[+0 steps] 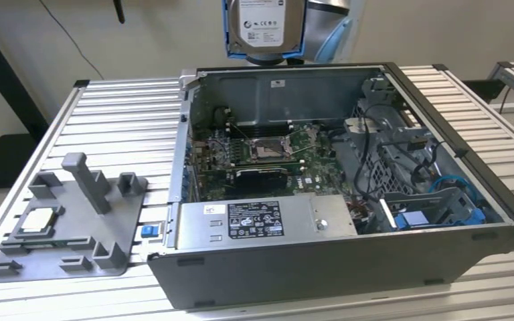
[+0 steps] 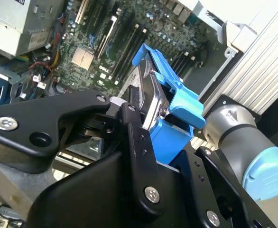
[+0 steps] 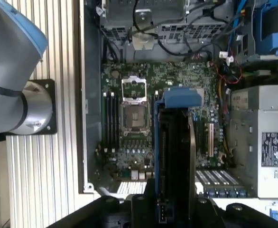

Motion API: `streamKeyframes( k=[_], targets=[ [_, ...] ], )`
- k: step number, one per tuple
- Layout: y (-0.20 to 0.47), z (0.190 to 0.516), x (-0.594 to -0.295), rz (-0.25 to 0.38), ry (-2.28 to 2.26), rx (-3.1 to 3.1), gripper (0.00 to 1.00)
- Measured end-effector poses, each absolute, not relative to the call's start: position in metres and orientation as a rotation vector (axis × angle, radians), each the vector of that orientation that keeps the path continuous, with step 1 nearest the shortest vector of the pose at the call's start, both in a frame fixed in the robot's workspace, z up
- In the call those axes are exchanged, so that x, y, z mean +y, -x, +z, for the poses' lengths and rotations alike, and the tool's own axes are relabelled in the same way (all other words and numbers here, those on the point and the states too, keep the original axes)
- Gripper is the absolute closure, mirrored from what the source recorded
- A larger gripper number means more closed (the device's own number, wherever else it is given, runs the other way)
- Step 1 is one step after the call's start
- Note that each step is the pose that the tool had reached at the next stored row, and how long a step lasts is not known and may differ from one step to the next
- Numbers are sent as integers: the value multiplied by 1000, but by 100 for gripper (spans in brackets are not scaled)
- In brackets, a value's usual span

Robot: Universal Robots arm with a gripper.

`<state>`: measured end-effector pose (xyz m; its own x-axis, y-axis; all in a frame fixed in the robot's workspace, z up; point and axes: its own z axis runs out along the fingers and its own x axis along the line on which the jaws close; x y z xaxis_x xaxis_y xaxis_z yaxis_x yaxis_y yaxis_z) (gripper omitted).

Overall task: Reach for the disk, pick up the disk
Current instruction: 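Pick up the disk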

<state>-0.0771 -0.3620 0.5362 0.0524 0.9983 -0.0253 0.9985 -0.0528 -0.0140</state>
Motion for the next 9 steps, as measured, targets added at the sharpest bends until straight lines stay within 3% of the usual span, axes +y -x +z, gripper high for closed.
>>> streamKeyframes(
  k=[9],
  targets=[
    [44,536,-362,-45,-2274,2157,100]
  ],
)
